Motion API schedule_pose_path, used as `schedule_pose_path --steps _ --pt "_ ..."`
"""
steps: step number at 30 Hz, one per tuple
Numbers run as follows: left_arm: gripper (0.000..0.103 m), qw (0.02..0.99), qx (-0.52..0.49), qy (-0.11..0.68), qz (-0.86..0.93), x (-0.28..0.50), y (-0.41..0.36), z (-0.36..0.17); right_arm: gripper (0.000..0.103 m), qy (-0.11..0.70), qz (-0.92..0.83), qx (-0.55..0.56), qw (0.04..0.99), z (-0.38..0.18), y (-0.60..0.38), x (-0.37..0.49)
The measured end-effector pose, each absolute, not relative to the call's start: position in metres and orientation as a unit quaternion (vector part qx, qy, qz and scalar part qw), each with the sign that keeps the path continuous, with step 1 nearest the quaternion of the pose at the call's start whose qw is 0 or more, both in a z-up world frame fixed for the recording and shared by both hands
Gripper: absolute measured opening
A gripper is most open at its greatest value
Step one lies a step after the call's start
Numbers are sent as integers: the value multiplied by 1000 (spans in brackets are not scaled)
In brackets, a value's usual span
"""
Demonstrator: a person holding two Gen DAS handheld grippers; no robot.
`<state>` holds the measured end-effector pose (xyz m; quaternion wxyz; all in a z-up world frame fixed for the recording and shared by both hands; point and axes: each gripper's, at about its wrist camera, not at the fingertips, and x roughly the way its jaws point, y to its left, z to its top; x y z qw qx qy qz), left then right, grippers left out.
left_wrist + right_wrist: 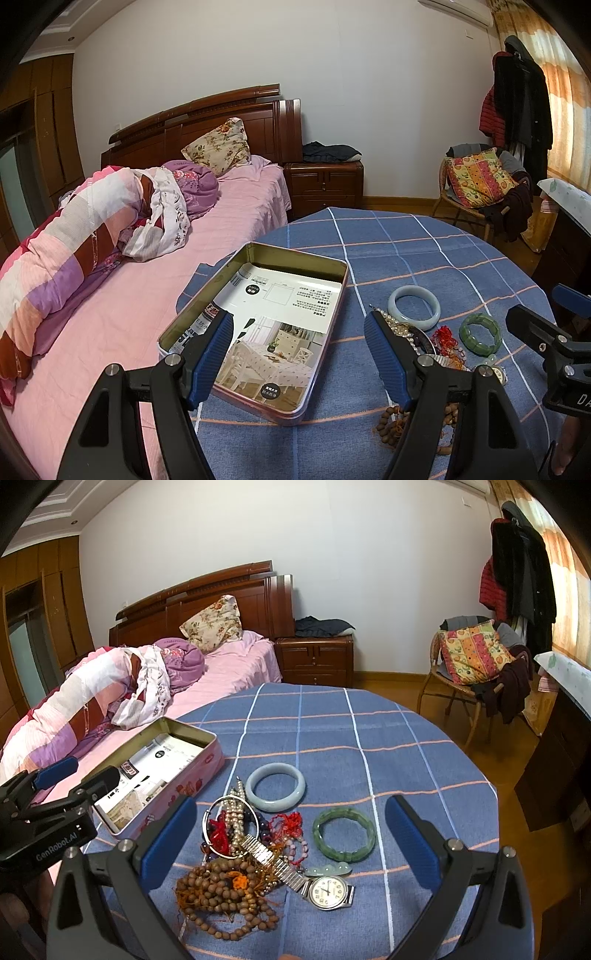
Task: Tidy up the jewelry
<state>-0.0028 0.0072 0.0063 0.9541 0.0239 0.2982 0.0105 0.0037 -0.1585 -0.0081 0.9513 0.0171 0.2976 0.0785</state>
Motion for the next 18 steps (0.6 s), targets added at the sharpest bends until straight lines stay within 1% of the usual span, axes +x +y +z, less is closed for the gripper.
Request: schedule_pose_path --steps 18 --pt "73 954 24 298 12 -5 9 7 103 298 79 19 951 -6 -160 1"
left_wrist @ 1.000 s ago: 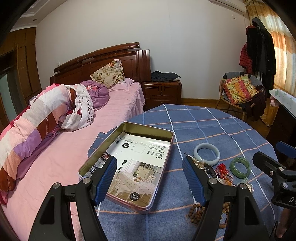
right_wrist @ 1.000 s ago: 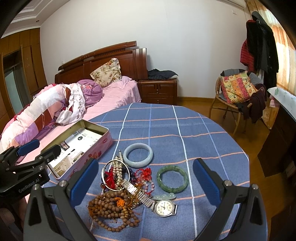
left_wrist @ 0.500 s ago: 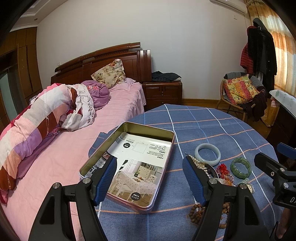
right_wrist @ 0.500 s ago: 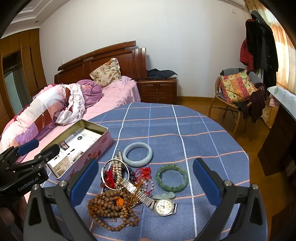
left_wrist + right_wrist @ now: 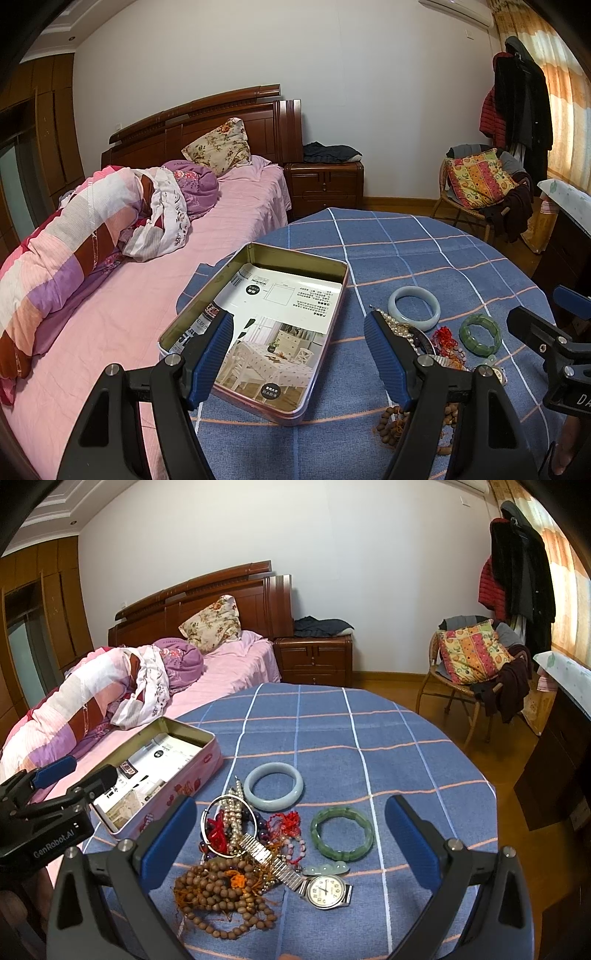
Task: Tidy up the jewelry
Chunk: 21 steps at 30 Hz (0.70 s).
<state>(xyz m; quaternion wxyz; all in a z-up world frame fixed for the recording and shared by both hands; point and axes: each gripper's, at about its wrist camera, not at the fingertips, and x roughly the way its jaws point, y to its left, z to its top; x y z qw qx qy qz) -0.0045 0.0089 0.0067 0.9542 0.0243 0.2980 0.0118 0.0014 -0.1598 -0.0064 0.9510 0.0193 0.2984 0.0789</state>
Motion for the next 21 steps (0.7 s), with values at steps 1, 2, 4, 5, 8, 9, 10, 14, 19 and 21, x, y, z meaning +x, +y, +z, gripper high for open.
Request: schedule_pose_path --steps 1,2,4,5,8,9,10,14,19,21 --pt "73 954 24 298 12 -5 9 7 103 298 79 19 951 -7 -160 2" --pt "73 954 24 298 11 -5 9 7 103 298 78 19 951 -7 -160 2" --pt "73 954 24 299 12 -4 9 6 103 298 79 19 951 -7 -159 2" --pt "73 954 24 300 12 -4 8 6 103 298 78 19 951 -7 -159 2" --pt "73 953 25 301 12 -3 8 6 103 299 77 22 951 -10 -165 1" --pt "73 953 25 302 12 -3 8 5 103 299 76 22 951 -10 -165 0" --pt "73 953 24 303 12 -3 7 5 103 300 76 23 951 -11 -166 0" --pt "73 949 22 315 -1 0 3 -2 103 302 68 22 951 -13 -172 1" --pt "73 945 31 326 -24 -2 -13 -16 103 310 47 27 949 -20 -191 7" --pt "73 941 33 335 -40 -4 -24 -25 103 317 38 25 947 -26 -199 8"
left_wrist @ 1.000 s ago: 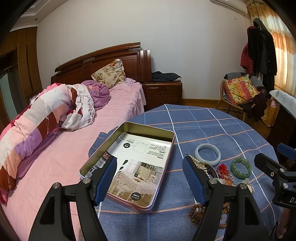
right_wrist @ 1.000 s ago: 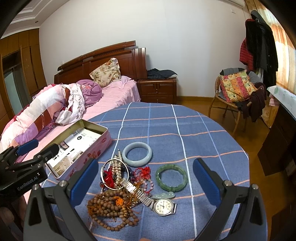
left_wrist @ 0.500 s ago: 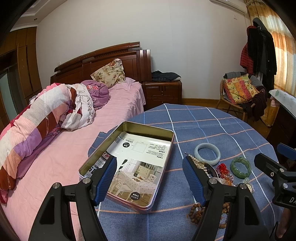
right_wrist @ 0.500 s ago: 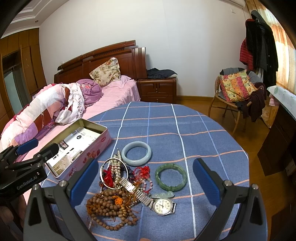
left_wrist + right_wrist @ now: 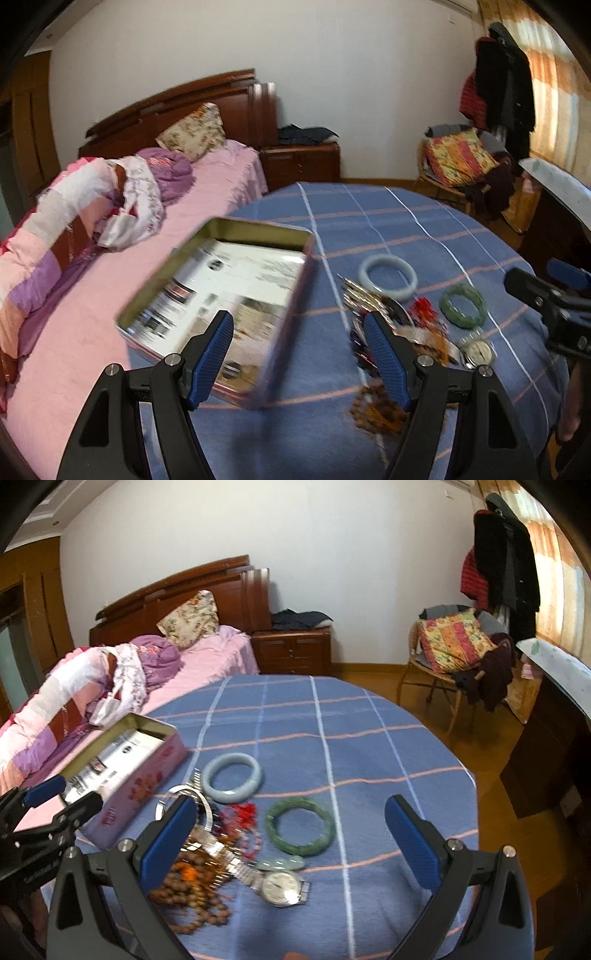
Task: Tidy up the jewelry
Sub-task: 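Grasp the brown wooden bead strand with left tool while right tool grasps green jade bangle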
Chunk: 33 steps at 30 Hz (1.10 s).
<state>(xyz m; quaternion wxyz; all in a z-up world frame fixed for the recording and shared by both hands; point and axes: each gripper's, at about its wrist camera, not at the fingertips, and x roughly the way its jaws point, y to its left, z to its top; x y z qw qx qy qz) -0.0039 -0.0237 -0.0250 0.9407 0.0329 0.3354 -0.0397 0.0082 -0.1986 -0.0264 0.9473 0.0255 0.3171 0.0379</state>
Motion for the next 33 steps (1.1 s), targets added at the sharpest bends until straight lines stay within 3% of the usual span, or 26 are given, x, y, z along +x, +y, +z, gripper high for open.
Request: schedule_pose_path --steps 11,13,17,18,22,25,30,33 --pt "73 911 79 386 -124 -12 -79 -70 95 358 21 41 933 -56 -232 12" --pt "64 906 77 393 -136 -11 -81 -73 95 358 22 42 932 -58 -233 13" --pt "24 901 78 392 -171 -16 -88 -75 95 361 26 44 931 -60 -235 14" --pt "22 900 78 391 -177 -17 -89 -76 95 362 27 44 931 -61 -235 14" --pt "16 906 75 368 -194 -25 -89 -66 90 370 31 41 928 -66 -234 18" --pt "16 916 75 345 -192 -28 -85 -53 85 373 34 31 927 -68 -230 22" --pt "16 928 57 318 -183 -25 -70 -31 69 388 35 21 921 -73 -227 35" --pt "16 938 41 301 -168 -20 -56 -18 68 399 32 15 916 -76 -226 43"
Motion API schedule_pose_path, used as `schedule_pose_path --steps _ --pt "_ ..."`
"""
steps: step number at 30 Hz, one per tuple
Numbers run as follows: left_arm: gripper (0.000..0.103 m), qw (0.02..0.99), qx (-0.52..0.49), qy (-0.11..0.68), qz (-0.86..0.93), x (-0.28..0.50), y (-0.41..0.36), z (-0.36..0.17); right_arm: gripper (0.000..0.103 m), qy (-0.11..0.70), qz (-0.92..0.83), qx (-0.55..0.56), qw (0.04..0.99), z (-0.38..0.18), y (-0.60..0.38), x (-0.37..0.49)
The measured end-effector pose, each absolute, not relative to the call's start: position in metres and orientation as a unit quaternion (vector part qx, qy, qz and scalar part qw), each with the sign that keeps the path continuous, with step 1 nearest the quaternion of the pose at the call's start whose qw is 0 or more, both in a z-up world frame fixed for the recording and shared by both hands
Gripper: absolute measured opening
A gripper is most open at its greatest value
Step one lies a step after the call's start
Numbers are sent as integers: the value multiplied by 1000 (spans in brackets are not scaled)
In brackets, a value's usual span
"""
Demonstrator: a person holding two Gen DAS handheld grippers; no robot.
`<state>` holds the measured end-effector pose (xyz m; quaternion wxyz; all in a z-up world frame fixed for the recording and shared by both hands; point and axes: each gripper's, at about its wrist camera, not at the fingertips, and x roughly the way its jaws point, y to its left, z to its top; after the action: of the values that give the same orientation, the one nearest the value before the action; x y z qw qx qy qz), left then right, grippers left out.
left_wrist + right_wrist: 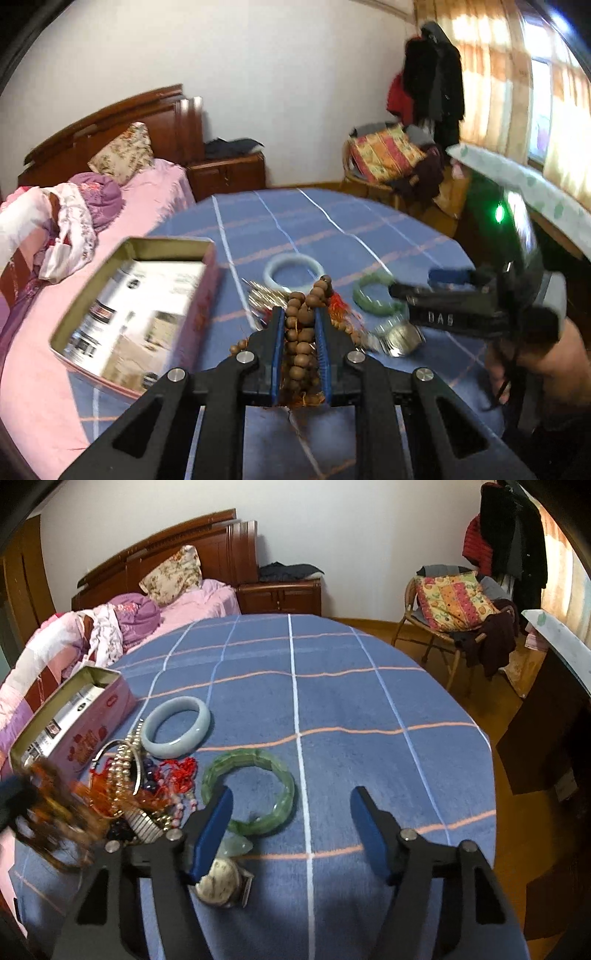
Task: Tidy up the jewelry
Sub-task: 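Grasp the brown wooden bead strand with left tool while right tool grasps green jade bangle, then carry the bead strand with left tool while right tool carries the green bangle over the tin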
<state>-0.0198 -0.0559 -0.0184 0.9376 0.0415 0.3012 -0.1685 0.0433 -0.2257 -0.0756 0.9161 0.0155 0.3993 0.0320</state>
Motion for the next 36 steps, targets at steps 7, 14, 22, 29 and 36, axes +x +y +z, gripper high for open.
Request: schedule_pose_path --steps 7,14,22,29,36 --pt "16 949 24 282 -139 -4 -35 -5 50 438 30 -12 898 -87 -219 64" --pt "16 951 12 284 -125 5 -22 -6 11 432 48 -1 901 -85 -224 58" --pt "16 957 5 269 -111 7 -8 4 11 396 56 16 916 -66 -224 55" --pt "16 960 0 263 -97 15 5 9 11 371 80 21 925 -46 -211 57" --pt "16 962 -1 263 -76 20 20 9 11 357 115 14 927 -36 -185 63"
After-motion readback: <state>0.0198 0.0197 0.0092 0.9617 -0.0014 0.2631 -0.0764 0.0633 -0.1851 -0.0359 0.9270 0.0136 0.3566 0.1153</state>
